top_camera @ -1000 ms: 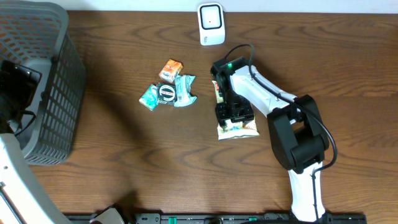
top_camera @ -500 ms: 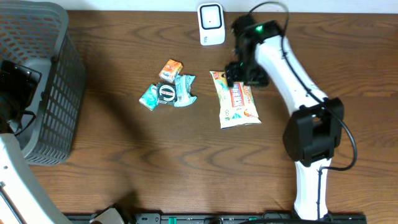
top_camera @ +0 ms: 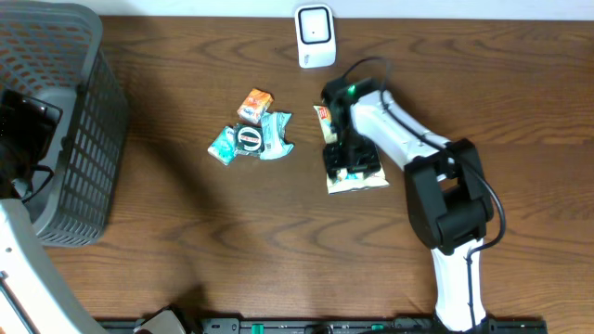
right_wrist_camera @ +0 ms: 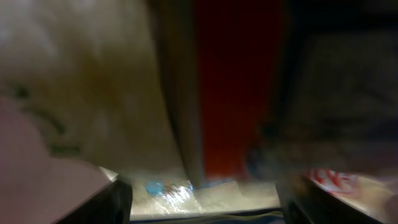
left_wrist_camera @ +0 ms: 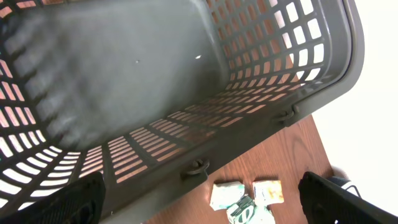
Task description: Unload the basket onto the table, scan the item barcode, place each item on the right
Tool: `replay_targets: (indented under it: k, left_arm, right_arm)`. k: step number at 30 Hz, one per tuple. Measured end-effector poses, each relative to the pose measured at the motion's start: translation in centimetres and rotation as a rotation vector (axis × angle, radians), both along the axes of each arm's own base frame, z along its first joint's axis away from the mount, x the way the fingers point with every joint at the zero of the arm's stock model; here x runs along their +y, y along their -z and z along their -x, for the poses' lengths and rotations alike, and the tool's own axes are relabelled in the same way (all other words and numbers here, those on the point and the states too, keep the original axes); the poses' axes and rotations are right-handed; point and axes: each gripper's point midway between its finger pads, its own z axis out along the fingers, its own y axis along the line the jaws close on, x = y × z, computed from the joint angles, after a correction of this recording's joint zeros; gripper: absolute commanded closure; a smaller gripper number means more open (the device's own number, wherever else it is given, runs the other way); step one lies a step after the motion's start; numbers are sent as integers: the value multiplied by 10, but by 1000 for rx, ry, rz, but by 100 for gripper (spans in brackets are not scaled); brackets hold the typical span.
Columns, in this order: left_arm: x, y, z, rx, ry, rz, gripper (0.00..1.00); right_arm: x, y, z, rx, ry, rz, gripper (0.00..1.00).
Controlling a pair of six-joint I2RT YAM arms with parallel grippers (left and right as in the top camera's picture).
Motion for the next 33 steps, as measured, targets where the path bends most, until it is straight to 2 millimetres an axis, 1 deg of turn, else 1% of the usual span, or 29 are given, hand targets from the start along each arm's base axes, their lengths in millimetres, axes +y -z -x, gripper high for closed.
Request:
replay_targets:
  k: [2, 5, 7, 9, 10, 12, 13, 14, 15, 17, 19, 21, 24, 25, 26, 29, 33]
  left_arm:
    - [0, 0, 0, -1, 0, 0, 2]
    - [0, 0, 0, 0, 0, 0, 2]
    - [0, 0, 0, -1, 0, -1, 2]
    - [0, 0, 0, -1, 0, 0, 2]
    - [0, 0, 0, -1, 0, -1, 2]
    - [0, 0, 0, -1, 0, -1, 3]
    - [0, 0, 0, -1, 0, 0, 2]
    - [0, 0, 0, 0, 0, -1, 2]
    - [0, 0, 0, -1, 0, -1, 3]
    - [0, 0, 0, -1, 0, 0, 2]
    - [0, 0, 0, -1, 0, 0, 2]
    - [0, 0, 0, -1, 0, 0, 3]
    - [0, 0, 0, -1, 0, 0, 2]
    - [0, 0, 0, -1, 0, 0, 2]
    - [0, 0, 0, -1, 0, 0, 2]
    - [0, 0, 0, -1, 0, -1, 2]
    - [0, 0, 0, -1, 0, 0, 2]
  right_arm:
    - [5, 3, 8, 16, -1, 1, 25]
    - [13, 1, 14, 32, 0, -9, 21]
    - [15, -6, 20, 57, -1, -7, 20]
    - [17, -18, 21, 72, -2, 0, 19]
    - [19, -27, 18, 65, -4, 1, 18]
    - [22, -45, 6, 25, -6, -4, 12]
    - [23, -52, -1, -2, -8, -4, 11]
    - [24, -60, -10, -39, -9, -4, 10]
    - [24, -67, -22, -86, -8, 1, 6]
    - [21, -75, -37, -150, -9, 20, 5]
    - [16, -78, -54, -227, -8, 51, 7]
    - [11, -78, -64, -271, -5, 77, 11]
    - [8, -79, -79, -331, 0, 90, 12]
    - [8, -79, -81, -342, 1, 90, 9]
    - [8, -80, -84, -353, 3, 90, 1]
    - [11, -80, -88, -370, -8, 82, 1]
    - [16, -79, -86, -375, -38, 87, 1]
